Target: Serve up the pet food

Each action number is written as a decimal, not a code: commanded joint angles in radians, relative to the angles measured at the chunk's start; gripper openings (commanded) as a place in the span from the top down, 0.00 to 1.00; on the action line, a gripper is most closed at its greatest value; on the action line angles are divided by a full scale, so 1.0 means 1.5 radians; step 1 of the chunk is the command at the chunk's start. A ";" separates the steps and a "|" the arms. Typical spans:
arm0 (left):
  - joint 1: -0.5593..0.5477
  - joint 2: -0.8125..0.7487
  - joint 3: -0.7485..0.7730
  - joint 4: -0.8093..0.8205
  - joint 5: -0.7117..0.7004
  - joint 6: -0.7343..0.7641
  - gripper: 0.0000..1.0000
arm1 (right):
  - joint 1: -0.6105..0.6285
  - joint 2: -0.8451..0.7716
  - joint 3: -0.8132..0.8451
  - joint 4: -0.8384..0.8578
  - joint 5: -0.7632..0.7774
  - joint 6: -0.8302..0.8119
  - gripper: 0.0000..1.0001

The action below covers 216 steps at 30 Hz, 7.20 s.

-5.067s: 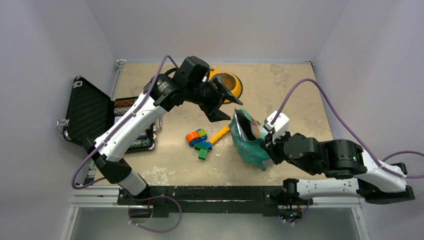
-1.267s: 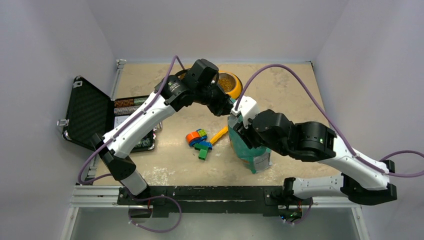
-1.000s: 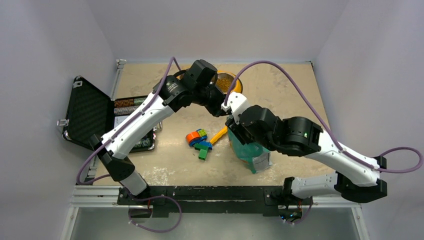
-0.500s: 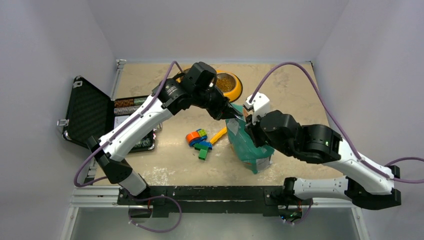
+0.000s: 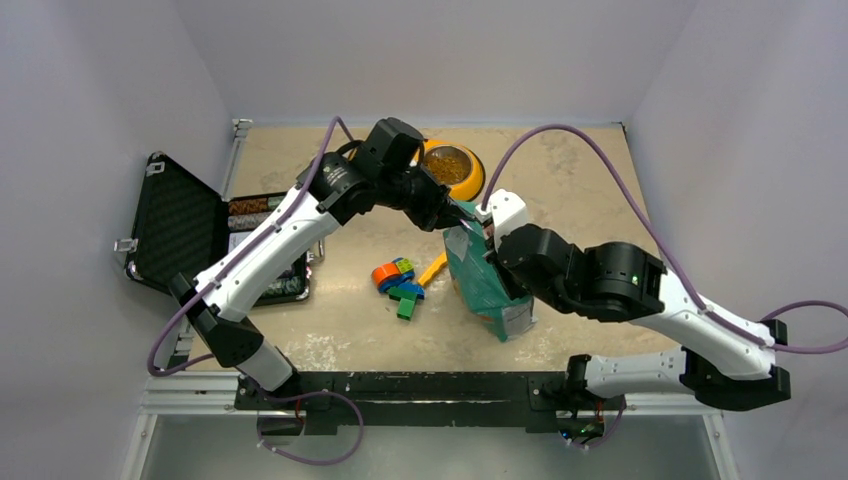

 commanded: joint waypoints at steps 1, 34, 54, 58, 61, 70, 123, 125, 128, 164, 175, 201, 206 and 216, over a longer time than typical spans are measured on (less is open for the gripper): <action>0.047 -0.068 0.016 0.108 -0.088 -0.026 1.00 | 0.019 -0.080 -0.012 -0.122 0.031 0.026 1.00; 0.043 -0.064 0.004 0.105 -0.055 -0.041 1.00 | 0.012 0.100 0.122 0.022 0.069 -0.125 0.59; 0.100 -0.085 -0.031 0.043 -0.122 0.130 0.97 | 0.014 -0.062 -0.009 0.121 -0.069 -0.096 1.00; 0.095 -0.100 -0.064 0.054 -0.096 0.110 0.65 | 0.014 -0.039 0.006 0.130 -0.078 -0.113 1.00; 0.094 -0.104 -0.082 0.053 -0.095 0.108 0.52 | 0.014 -0.037 0.013 0.140 -0.087 -0.131 1.00; 0.069 -0.075 -0.055 0.056 -0.082 0.118 0.45 | 0.014 -0.028 0.015 0.130 -0.085 -0.133 1.00; 0.089 -0.070 0.193 0.060 -0.099 0.515 0.59 | -0.254 0.197 0.586 -0.135 -0.093 -0.020 1.00; 0.089 -0.073 0.194 0.076 -0.056 0.525 0.58 | -0.265 0.183 0.568 -0.140 -0.066 -0.012 1.00; 0.089 -0.062 0.188 0.101 0.022 0.529 0.58 | -0.268 0.167 0.573 -0.150 -0.027 -0.008 1.00; -0.028 -0.266 -0.230 0.288 -0.041 0.799 0.45 | -0.298 0.244 0.350 0.154 -0.289 0.265 1.00; -0.099 -0.239 -0.259 0.393 -0.083 1.067 0.28 | -0.319 0.243 0.346 0.129 -0.320 0.326 1.00; -0.138 -0.214 -0.244 0.442 -0.128 1.111 1.00 | -0.333 0.162 0.377 0.039 -0.203 0.216 0.32; -0.138 -0.251 -0.263 0.453 -0.066 1.069 1.00 | -0.361 0.096 0.300 0.096 -0.216 0.131 0.24; -0.138 -0.321 -0.342 0.488 0.011 1.017 1.00 | -0.605 -0.005 0.098 0.301 -0.704 -0.070 0.20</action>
